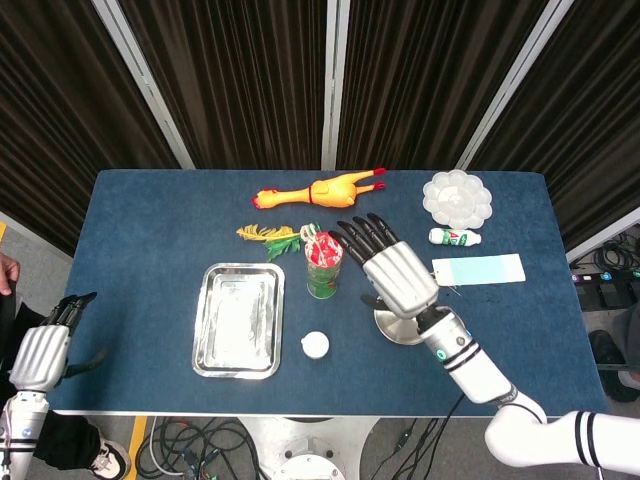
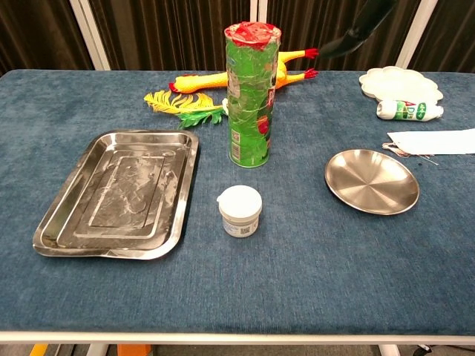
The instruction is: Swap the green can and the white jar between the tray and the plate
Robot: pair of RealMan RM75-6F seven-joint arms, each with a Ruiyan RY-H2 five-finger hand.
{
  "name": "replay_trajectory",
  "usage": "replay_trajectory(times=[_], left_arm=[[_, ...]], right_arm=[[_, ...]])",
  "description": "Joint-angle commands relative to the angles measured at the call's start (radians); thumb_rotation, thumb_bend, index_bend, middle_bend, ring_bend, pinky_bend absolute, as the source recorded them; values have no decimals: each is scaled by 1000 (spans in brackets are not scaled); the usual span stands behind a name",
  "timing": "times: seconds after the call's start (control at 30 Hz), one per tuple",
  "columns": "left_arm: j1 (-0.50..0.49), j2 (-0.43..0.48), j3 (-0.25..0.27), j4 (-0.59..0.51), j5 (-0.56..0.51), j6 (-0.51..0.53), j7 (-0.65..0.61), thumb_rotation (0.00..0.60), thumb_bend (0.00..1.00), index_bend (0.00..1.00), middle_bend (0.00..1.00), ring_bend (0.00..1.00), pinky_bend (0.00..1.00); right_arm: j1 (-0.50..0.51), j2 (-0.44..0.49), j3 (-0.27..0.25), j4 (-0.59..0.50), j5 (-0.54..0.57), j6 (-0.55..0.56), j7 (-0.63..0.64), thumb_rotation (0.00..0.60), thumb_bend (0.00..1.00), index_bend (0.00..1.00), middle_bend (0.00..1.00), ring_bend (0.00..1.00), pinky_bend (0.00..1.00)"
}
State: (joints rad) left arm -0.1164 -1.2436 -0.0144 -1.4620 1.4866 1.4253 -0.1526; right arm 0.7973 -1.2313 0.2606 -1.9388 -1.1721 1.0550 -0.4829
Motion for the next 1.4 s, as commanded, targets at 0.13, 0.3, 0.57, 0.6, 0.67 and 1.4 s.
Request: replay_trajectory(times=[0.13,0.3,0.57,0.6,0.67,1.4], left_arm=[[1,3,-1,3,0,0,-8,600,176,115,146,94,352],[6,3,0,7,-1,3,-17,600,176,115,146,94,352],[7,-3,1,21,-1,-3,-27,600,175,116,146,94,352],[8,-4,1,24,-3,-4,-30,600,176,116,146,94,352],[9,-5,2,27,-4,-5,-32,600,176,115,146,94,352],[-3,-9,10,19,16,-26,-23,600,176,117,146,93,353]], right_arm=[[167,-77,60,153,258,-178,-60,600,52,0,62,0,12],[233,-124,60,204,333,-190,-93,600,91,0,93,23,91],[287,-163,39,230,403,-172,-127,600,162,196,242,230,416],[291,-169,37,232,404,-163,-127,600,175,239,263,260,469],[292,-176,34,237,400,-147,-125,600,206,331,319,327,564],[23,155,-56,-31,156,106,10,600,270,520,462,469,691]])
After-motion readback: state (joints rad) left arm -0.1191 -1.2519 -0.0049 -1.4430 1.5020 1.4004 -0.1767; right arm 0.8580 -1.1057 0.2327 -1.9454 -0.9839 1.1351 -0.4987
